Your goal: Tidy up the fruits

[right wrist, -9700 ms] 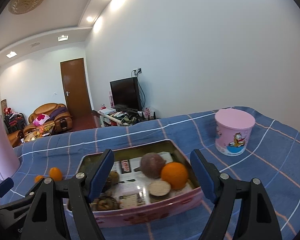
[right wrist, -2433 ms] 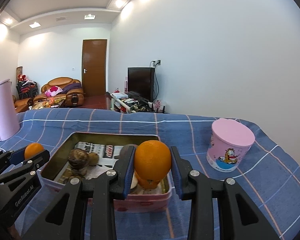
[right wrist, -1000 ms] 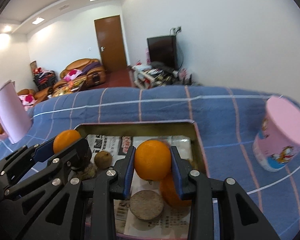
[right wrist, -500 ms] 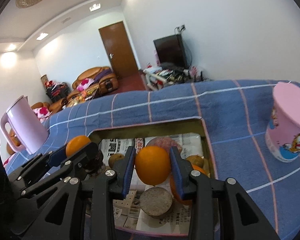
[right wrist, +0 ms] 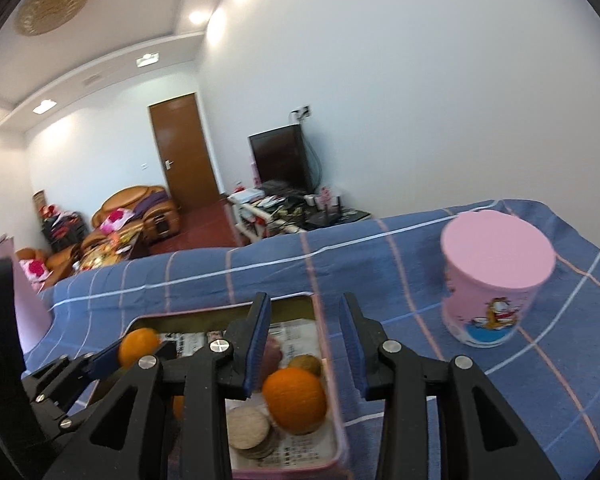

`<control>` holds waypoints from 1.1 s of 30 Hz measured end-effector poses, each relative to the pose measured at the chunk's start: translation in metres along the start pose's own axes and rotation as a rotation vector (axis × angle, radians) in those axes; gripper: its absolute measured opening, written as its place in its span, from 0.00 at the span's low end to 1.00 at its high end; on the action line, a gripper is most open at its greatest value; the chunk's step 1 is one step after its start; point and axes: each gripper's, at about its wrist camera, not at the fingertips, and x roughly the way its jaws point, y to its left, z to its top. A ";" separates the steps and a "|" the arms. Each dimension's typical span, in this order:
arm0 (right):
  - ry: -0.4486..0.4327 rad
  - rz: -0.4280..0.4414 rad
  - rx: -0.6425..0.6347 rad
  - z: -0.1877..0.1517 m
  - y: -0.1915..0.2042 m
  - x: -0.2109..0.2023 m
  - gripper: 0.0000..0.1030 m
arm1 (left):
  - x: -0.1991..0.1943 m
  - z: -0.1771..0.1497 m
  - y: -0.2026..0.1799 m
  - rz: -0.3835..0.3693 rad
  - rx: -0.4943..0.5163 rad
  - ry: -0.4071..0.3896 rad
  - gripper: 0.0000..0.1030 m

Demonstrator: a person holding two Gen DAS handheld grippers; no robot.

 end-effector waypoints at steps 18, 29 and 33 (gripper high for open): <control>-0.166 -0.053 -0.099 -0.013 0.018 -0.043 0.68 | -0.056 -0.022 0.030 0.075 -0.047 -0.184 1.00; -0.230 -0.090 -0.078 -0.026 0.018 -0.078 0.68 | -0.076 -0.034 0.039 0.079 -0.043 -0.223 1.00; -0.234 -0.102 -0.069 -0.029 0.017 -0.084 0.68 | -0.079 -0.036 0.042 0.082 -0.051 -0.224 1.00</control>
